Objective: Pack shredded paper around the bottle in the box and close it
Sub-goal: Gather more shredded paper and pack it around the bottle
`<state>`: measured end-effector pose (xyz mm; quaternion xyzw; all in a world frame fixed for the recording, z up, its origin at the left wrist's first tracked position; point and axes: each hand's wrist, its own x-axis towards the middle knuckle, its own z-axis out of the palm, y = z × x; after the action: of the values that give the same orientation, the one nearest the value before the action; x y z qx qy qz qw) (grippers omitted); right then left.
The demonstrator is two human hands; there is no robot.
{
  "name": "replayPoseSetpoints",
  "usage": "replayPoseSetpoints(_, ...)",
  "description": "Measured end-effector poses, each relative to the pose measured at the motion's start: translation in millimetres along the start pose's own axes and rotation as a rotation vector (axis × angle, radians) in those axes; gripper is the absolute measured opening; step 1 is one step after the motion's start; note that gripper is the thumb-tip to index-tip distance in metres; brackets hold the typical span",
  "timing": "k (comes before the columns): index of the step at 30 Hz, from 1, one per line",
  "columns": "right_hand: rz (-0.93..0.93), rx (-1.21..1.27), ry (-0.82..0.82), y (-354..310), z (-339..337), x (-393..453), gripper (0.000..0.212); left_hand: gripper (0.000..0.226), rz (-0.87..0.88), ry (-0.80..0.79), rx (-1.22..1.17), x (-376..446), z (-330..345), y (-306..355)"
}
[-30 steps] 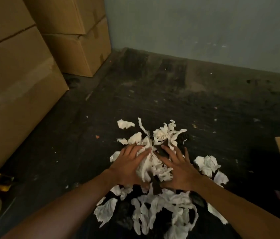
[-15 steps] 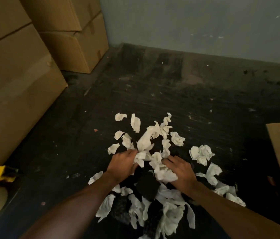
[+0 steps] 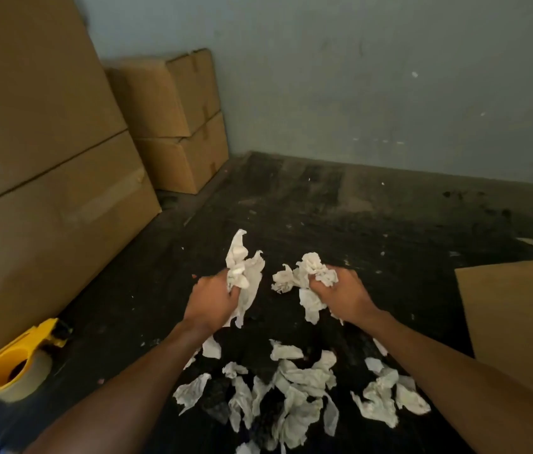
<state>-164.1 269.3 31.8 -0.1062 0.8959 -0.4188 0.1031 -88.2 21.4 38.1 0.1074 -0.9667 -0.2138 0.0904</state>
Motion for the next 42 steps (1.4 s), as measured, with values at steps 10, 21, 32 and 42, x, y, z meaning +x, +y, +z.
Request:
replayPoseSetpoints(10,-0.12,-0.085,0.187,-36,-119,-53,0.017,0.026,0.045,0.099,-0.059,-53,-73,93)
replayPoseSetpoints(21,-0.045,-0.229,0.362,10,-231,-195,0.034,0.015,0.05,0.164,-0.155,-179,-81,161)
replayPoseSetpoints(32,0.104,-0.175,0.523,84,-343,-307,0.037,0.022,0.186,0.144,-0.261,-223,-55,285)
replayPoseSetpoints(42,0.134,-0.114,0.618,152,-423,-318,0.035,0.037,0.337,0.09,-0.367,-191,23,441)
